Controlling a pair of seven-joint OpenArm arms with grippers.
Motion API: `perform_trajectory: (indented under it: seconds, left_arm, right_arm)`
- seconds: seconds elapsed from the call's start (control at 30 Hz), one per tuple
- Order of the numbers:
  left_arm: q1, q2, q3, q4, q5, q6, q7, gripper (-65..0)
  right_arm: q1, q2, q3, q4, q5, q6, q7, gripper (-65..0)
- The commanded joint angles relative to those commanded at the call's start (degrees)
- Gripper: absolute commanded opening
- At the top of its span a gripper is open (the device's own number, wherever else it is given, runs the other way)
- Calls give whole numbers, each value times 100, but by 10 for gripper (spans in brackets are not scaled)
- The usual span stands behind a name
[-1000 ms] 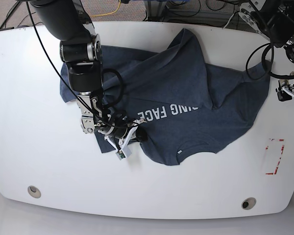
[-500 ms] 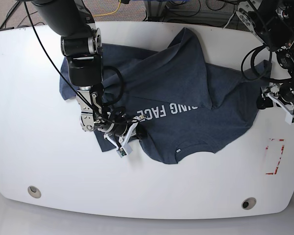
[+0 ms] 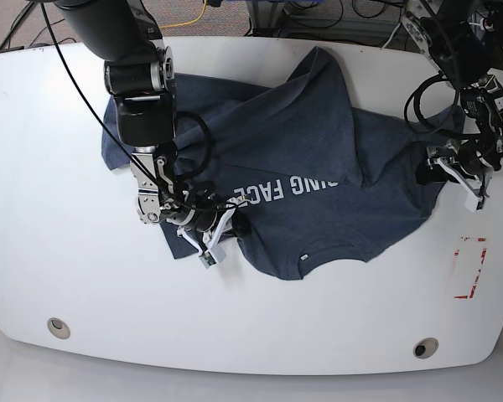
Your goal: Layout the t-shirt on the table in an organized manner, then fold the t-shirt properly
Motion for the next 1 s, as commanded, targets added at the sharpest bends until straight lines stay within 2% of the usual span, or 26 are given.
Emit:
perform_trajectory:
  seconds: [0.13, 0.27, 0.37, 0.4, 0.43, 0.47, 0.6, 0.8, 0.9, 1.0]
  left_arm:
    - [0, 0, 105, -18, 9, 246, -167, -139]
    - [0, -9, 273, -18, 0, 281, -167, -164]
    - [9, -9, 413, -18, -9, 273, -167, -303]
    - [9, -9, 440, -18, -9, 273, -167, -372]
    - [9, -9, 448, -18, -9, 273, -167, -403]
    - [9, -9, 448, -18, 0, 281, -167, -490]
    - [9, -9, 466, -18, 9, 299, -167, -650]
    - [9, -26, 677, 35, -9, 290, -141, -642]
    - [9, -35, 712, 343, -18, 273, -123, -642]
    - [0, -35, 712, 818, 0, 273, 114, -642]
  right_arm:
    - [-9, 0, 0, 9, 0, 0, 0, -650]
    - [-26, 9, 0, 9, 0, 0, -9, -650]
    - [-35, 9, 0, 9, 9, 0, -9, -650]
    - [-44, 9, 9, 9, 9, 0, -9, -650]
    - [-62, 9, 9, 9, 9, 0, -9, -650]
    - [-97, 9, 9, 26, 9, 0, -9, -650]
    - [-255, 9, 9, 440, 9, 0, -53, -650]
    - [-519, 9, 9, 1398, 9, 0, -659, -650]
    - [-668, 9, 9, 2022, 9, 0, -949, -650]
    - [-844, 18, 9, 2690, 9, 0, -1266, -650]
